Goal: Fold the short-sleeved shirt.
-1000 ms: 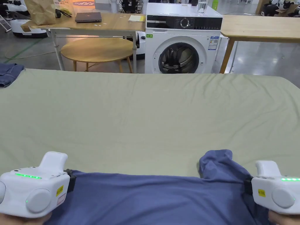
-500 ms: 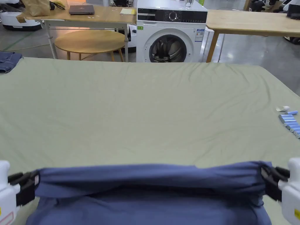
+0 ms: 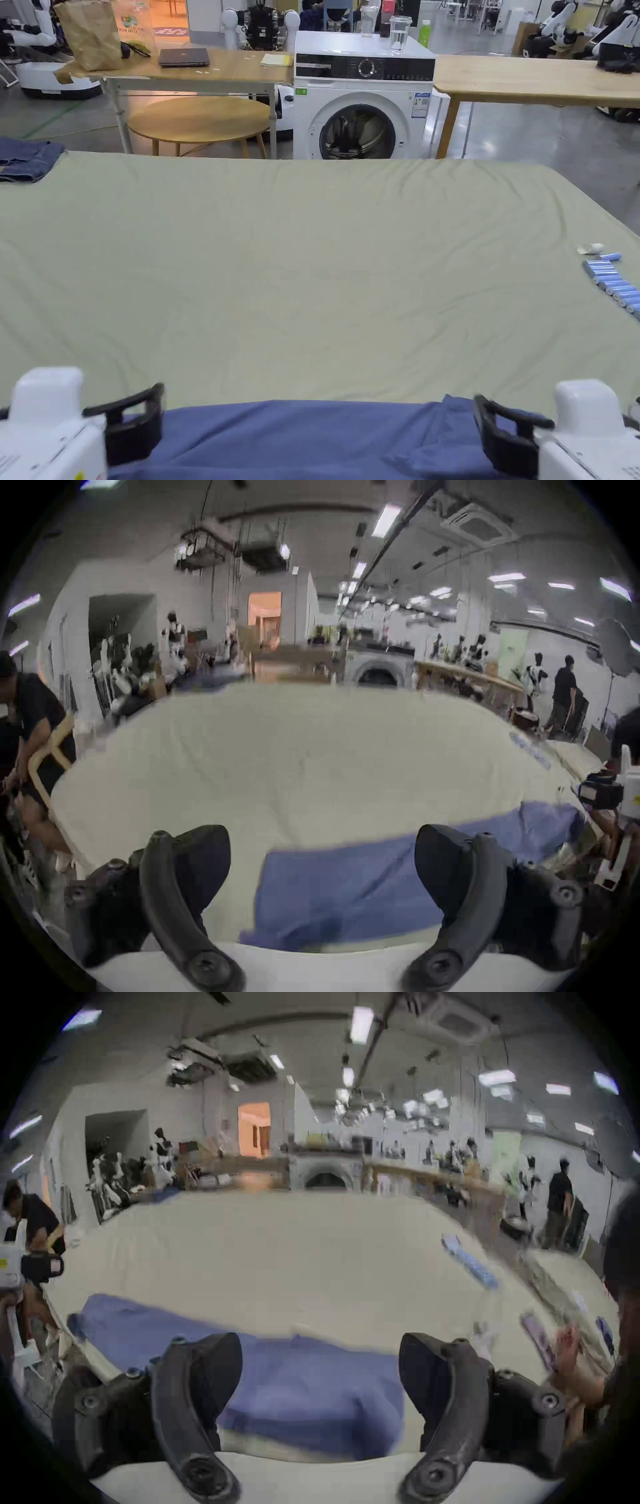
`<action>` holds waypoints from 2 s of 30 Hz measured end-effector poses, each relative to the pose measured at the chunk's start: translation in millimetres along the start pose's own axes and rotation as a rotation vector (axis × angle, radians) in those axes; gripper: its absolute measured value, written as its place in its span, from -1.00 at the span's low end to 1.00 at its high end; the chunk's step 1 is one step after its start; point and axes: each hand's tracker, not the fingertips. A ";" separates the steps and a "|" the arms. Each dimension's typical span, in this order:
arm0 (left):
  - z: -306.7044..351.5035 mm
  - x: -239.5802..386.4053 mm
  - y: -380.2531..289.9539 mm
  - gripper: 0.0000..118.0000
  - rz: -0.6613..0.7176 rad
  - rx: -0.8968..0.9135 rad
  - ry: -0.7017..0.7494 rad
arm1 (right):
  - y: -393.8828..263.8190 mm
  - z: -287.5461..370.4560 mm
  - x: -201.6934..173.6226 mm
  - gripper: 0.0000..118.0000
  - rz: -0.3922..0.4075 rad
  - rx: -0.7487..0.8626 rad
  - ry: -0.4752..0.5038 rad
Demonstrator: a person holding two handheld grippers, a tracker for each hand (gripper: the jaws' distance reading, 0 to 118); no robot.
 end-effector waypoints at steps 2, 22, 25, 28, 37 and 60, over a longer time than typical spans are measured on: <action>-4.9 27.2 25.4 0.83 -0.040 0.064 -0.024 | 26.0 1.9 -27.2 0.62 0.016 0.099 0.008; -16.2 -21.5 6.1 -1.00 0.060 0.057 0.026 | 46.8 -1.6 -79.2 -1.00 0.006 0.180 -0.017; -15.8 -68.4 -15.2 -0.79 0.208 -0.033 0.027 | 42.2 -5.0 -85.6 -1.00 -0.009 0.158 0.005; -19.0 -111.4 -44.3 0.40 0.340 -0.133 0.022 | 36.6 -5.6 -94.9 -1.00 -0.026 0.143 0.025; -45.1 -190.0 -134.9 0.88 0.912 -0.290 -0.275 | 28.3 -10.6 -109.1 -1.00 -0.049 0.100 0.067; -72.4 -146.7 -100.7 -0.98 0.817 -0.201 -0.126 | 33.4 4.8 -75.9 -1.00 -0.098 0.122 0.031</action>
